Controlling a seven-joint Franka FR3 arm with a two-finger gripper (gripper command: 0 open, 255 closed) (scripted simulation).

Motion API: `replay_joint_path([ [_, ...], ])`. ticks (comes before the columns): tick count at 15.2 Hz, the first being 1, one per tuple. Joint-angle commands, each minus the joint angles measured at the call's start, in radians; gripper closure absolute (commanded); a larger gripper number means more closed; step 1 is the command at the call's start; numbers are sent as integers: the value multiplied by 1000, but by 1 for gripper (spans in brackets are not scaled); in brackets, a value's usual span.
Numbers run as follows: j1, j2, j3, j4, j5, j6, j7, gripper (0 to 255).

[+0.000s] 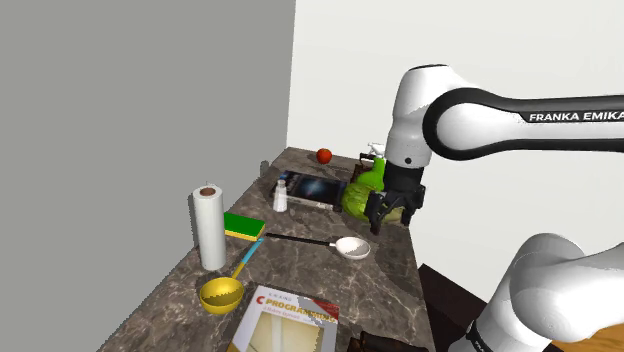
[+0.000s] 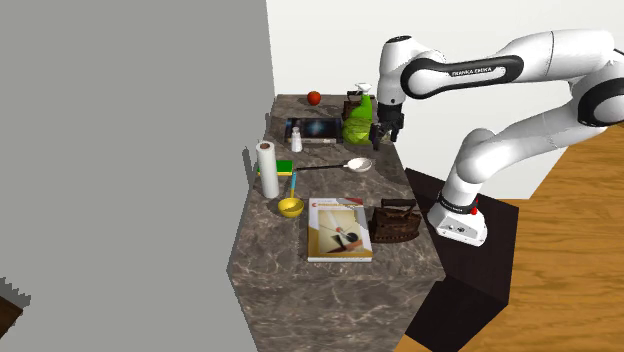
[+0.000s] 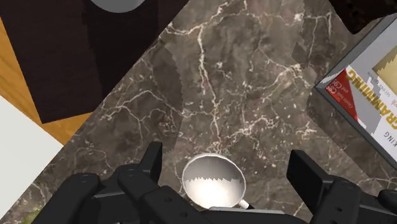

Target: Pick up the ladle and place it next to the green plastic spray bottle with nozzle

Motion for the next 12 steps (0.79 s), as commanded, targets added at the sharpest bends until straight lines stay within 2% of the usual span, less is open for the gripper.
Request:
replay_joint_path([
  [1, -1, 45, 46, 7, 42, 56, 76, 0],
  [7, -12, 199, 195, 51, 137, 227, 299, 0],
  [12, -51, 367, 319, 131, 154, 372, 492, 0],
])
